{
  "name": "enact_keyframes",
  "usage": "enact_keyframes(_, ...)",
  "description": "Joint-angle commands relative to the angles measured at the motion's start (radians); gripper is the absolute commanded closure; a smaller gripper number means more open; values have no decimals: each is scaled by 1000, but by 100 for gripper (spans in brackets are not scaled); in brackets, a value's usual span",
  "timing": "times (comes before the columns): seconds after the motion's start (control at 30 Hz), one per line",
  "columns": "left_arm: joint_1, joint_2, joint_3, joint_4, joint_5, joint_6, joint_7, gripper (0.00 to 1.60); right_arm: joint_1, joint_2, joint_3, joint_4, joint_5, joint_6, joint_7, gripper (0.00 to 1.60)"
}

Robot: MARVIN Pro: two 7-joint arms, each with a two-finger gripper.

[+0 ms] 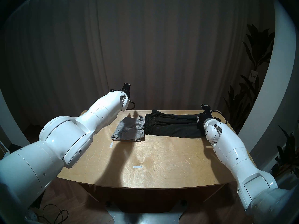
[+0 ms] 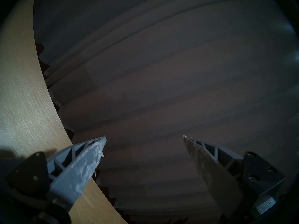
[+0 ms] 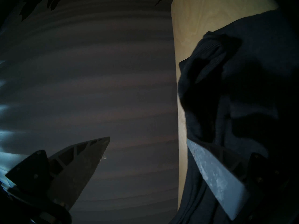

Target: Fold pants twice and stack them

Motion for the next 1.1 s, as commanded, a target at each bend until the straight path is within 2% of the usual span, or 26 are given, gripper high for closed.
enact_keyframes(0.0,-7,23,-6,-48,4,-20,-31,0,-57,34,25,-90,-4,-31,22,0)
enact_keyframes(0.23,23,49,-15,-82,7,-43,-44,0,-100,48,50,-147,-11,-71,32,0)
enact_keyframes(0.57,88,75,-26,-176,9,-74,-68,0,-125,31,61,-199,-30,-143,36,0)
enact_keyframes(1.07,211,132,-38,-383,19,-132,-91,0,-52,-13,37,-132,-70,-221,15,0)
